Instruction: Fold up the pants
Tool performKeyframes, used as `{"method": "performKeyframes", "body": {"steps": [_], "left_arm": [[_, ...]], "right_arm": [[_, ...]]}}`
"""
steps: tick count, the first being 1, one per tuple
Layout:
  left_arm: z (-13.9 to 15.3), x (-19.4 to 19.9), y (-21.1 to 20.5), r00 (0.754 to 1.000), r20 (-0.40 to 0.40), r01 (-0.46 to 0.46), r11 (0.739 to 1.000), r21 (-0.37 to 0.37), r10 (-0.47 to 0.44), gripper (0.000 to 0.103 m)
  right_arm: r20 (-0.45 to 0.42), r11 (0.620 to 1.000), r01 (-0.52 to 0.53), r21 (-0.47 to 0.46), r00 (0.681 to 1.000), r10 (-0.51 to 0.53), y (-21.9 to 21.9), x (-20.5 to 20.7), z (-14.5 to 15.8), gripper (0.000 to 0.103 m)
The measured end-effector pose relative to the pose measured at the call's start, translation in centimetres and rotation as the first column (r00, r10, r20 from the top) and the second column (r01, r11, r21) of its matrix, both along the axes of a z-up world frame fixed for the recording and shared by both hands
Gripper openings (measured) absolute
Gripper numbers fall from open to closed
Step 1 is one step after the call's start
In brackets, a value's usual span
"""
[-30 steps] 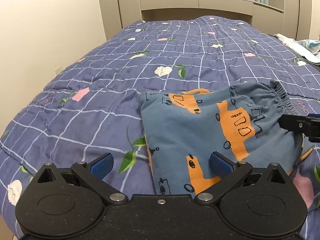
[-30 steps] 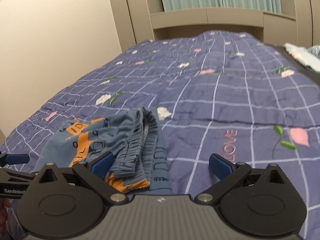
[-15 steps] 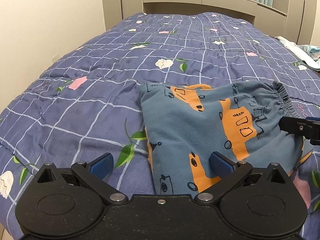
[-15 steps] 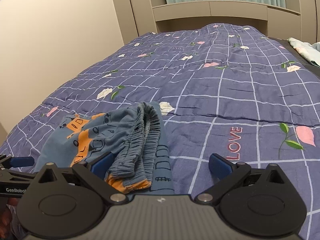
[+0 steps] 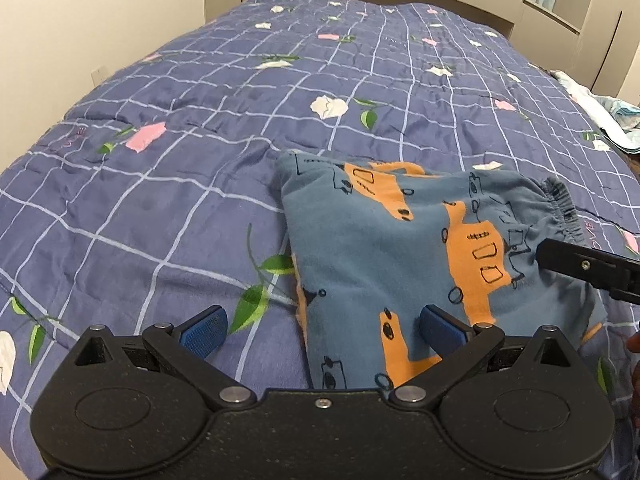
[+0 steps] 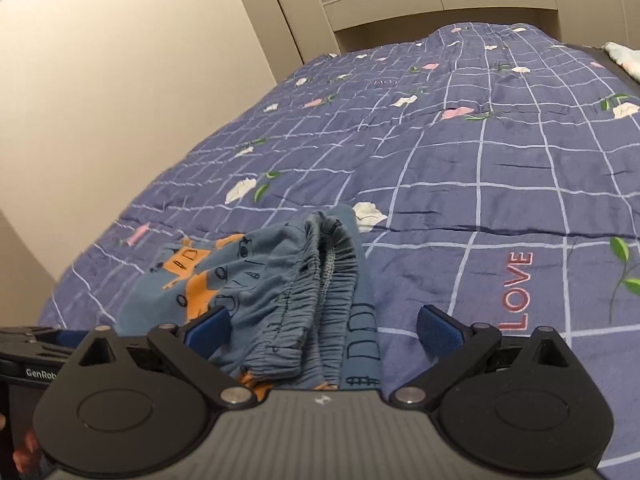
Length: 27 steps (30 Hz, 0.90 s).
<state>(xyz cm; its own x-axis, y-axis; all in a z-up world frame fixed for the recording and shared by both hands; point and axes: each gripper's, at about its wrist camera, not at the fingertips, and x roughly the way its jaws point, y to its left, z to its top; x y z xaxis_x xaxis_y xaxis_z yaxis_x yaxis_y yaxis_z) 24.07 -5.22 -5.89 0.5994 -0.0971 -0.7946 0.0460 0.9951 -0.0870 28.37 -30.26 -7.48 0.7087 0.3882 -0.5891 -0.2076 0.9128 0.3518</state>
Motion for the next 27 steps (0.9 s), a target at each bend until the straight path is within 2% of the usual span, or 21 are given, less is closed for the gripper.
{"method": "performKeyframes", "body": {"steps": [4,6,12,23,27], "left_arm": [[0.4,-0.4,0.3,1.0,-0.017,0.01,1.0,0.004,-0.01,0.102],[0.7,-0.7,0.6,1.0,-0.02,0.003,1.0,0.009,-0.003,0.102],[1.1,-0.7,1.1,1.0,-0.022,-0.019,1.0,0.015,0.019,0.102],[1.0,0.3,1.0,0.999,0.002,-0.034,0.999,-0.02,0.034,0.102],[0.7,0.5,0.9,1.0,0.002,-0.03,0.999,-0.012,0.03,0.102]], "right_arm": [[0.006,1.0,-0.005,0.006,1.0,0.005,0.0,-0.5,-0.1,0.09],[0.009,1.0,-0.01,0.007,1.0,0.01,0.1,-0.7,0.1,0.084],[0.015,1.0,-0.007,0.022,1.0,0.007,0.2,-0.9,0.2,0.076],[0.012,0.999,0.0,0.036,1.0,-0.001,0.1,-0.9,-0.3,0.074],[0.013,0.999,0.004,0.038,1.0,-0.004,0.2,-0.9,-0.4,0.073]]}}
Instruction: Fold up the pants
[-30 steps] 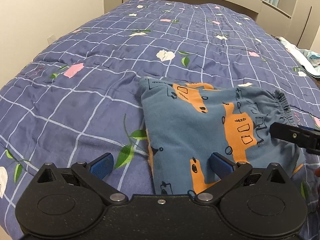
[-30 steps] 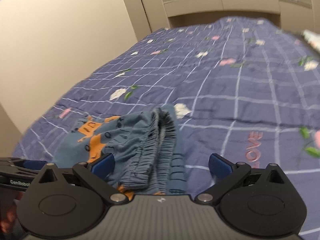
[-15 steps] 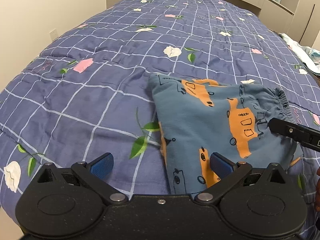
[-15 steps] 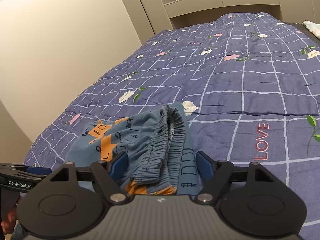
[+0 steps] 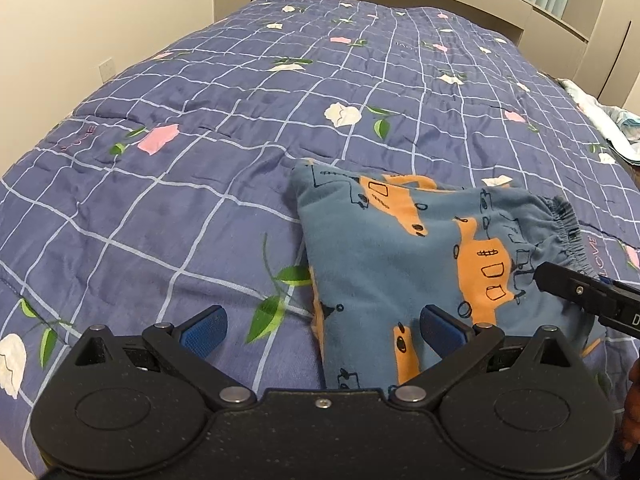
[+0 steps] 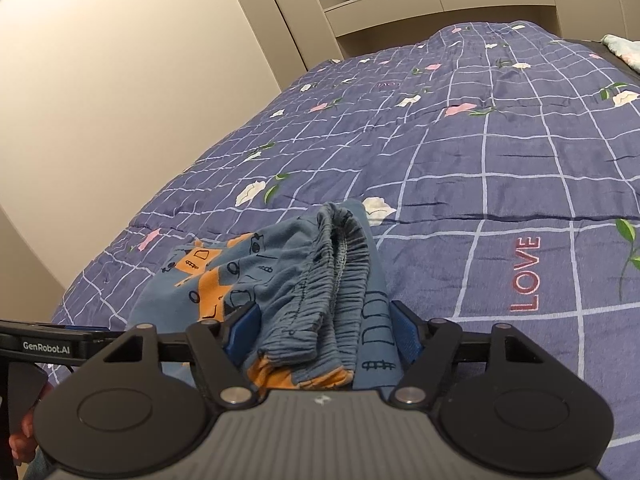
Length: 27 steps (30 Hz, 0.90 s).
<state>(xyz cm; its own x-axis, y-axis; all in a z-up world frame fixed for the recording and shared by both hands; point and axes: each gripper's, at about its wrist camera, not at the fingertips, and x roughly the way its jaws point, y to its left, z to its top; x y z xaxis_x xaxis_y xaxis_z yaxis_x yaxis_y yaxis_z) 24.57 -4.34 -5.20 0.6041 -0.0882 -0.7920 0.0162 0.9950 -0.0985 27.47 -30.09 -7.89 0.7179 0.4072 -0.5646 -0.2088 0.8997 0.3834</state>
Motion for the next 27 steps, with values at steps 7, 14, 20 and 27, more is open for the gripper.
{"method": "performKeyframes", "body": {"steps": [7,14,20,27], "left_arm": [[0.2,-0.2,0.0,1.0,0.01,0.008,1.0,-0.021,-0.008,0.098],[0.7,-0.5,0.5,1.0,0.027,0.014,0.997,-0.07,-0.013,0.081],[0.5,-0.5,0.4,0.999,0.025,0.026,0.996,-0.086,-0.024,0.061],[0.5,-0.6,0.2,0.999,0.033,0.042,0.994,-0.104,-0.039,0.043]], "right_arm": [[0.012,1.0,0.007,0.0,1.0,-0.007,0.3,-0.4,0.0,0.066],[0.029,1.0,0.018,0.011,0.999,-0.018,0.4,-1.0,0.2,0.055],[0.033,1.0,0.023,0.008,0.999,-0.023,0.5,-1.1,0.3,0.053],[0.037,1.0,0.028,0.003,0.999,-0.028,0.6,-1.2,0.3,0.052]]}}
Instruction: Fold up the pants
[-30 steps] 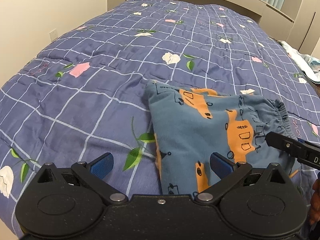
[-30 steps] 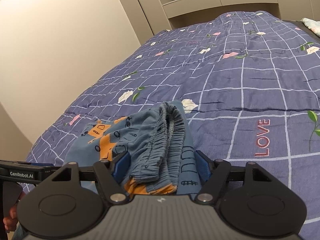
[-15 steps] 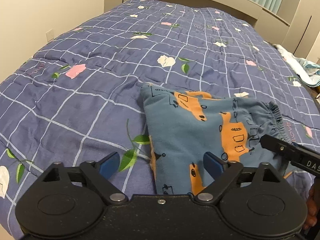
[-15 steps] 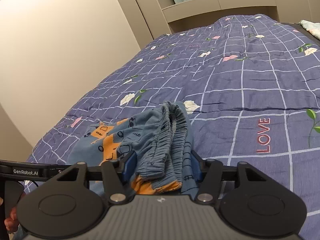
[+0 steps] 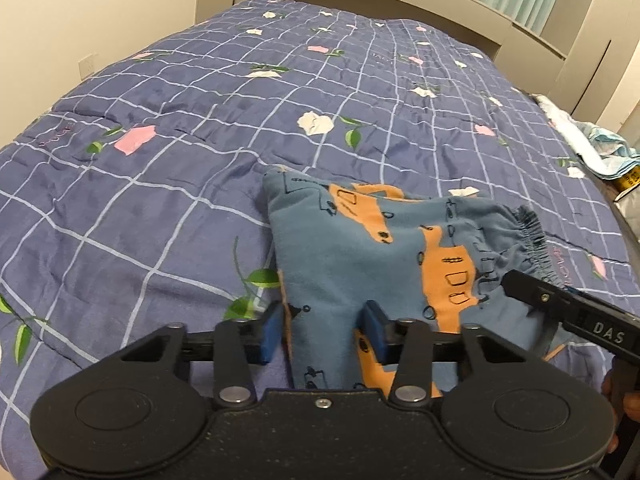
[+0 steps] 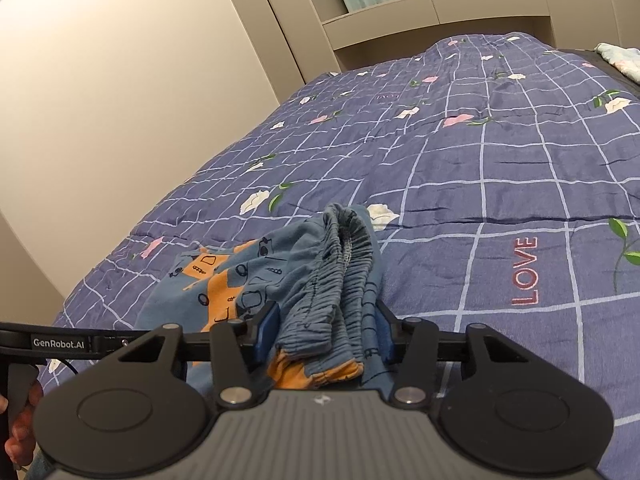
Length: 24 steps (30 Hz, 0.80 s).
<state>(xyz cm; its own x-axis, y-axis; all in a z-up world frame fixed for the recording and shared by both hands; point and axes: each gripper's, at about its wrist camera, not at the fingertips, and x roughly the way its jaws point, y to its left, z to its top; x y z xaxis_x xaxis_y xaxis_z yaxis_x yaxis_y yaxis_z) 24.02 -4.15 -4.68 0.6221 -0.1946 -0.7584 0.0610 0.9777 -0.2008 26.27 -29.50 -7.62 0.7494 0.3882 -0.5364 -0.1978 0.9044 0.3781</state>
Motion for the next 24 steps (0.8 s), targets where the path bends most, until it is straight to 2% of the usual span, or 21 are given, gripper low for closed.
{"method": "performKeyframes", "body": {"steps": [4,8,10,14,24], "left_arm": [[0.3,-0.1,0.2,1.0,0.009,-0.003,1.0,-0.001,0.003,0.032],[0.7,-0.2,0.3,1.0,0.025,-0.003,1.0,-0.014,0.003,0.02],[1.0,-0.2,0.3,0.999,0.035,-0.001,1.0,-0.025,0.002,0.017],[1.8,-0.3,-0.1,0.998,0.063,0.014,1.0,-0.026,-0.012,0.015],[4.5,2.4,-2.6,0.985,0.157,0.082,0.996,-0.03,-0.076,0.014]], "right_arm": [[0.011,1.0,0.002,-0.013,1.0,-0.002,0.2,-0.3,0.4,0.047],[0.023,1.0,0.008,-0.009,1.0,-0.008,0.1,-0.6,0.7,0.037],[0.034,1.0,0.008,-0.012,0.999,-0.008,0.2,-0.8,1.0,0.033],[0.068,1.0,0.011,-0.02,0.998,-0.009,0.4,-1.3,1.8,0.027],[0.17,0.998,0.063,-0.028,0.984,-0.057,-0.6,-1.7,4.4,0.027]]}}
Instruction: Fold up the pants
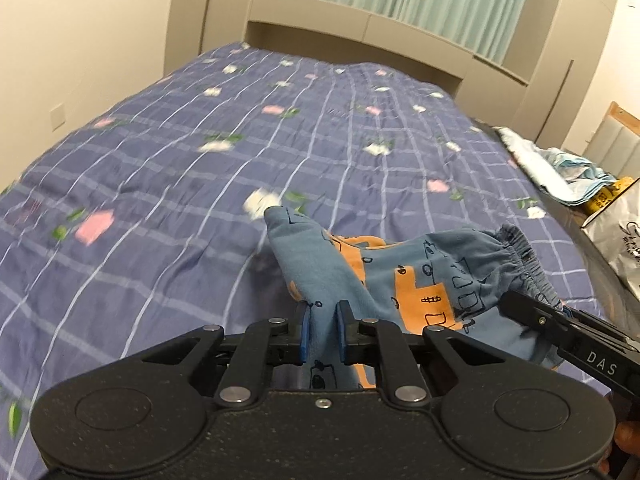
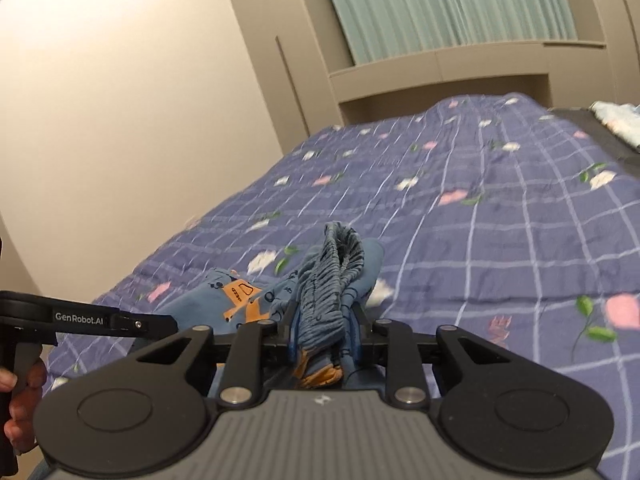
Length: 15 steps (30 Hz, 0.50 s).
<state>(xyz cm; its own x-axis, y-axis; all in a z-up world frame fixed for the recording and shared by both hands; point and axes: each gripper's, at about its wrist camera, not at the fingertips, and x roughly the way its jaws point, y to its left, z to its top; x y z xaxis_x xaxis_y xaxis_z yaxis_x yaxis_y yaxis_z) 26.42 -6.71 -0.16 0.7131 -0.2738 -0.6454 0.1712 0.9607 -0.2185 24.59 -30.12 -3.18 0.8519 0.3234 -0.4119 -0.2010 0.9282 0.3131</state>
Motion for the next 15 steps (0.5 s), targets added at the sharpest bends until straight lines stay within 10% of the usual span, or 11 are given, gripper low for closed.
{"method": "performKeyframes", "body": {"steps": [15], "left_arm": [[0.3,6.7,-7.0,0.989,0.081,0.124,0.992,0.0,-0.124,0.003]], "right_arm": [[0.062,0.982,0.19,-0.001,0.98,-0.189,-5.7,2.6,0.4,0.027]]}}
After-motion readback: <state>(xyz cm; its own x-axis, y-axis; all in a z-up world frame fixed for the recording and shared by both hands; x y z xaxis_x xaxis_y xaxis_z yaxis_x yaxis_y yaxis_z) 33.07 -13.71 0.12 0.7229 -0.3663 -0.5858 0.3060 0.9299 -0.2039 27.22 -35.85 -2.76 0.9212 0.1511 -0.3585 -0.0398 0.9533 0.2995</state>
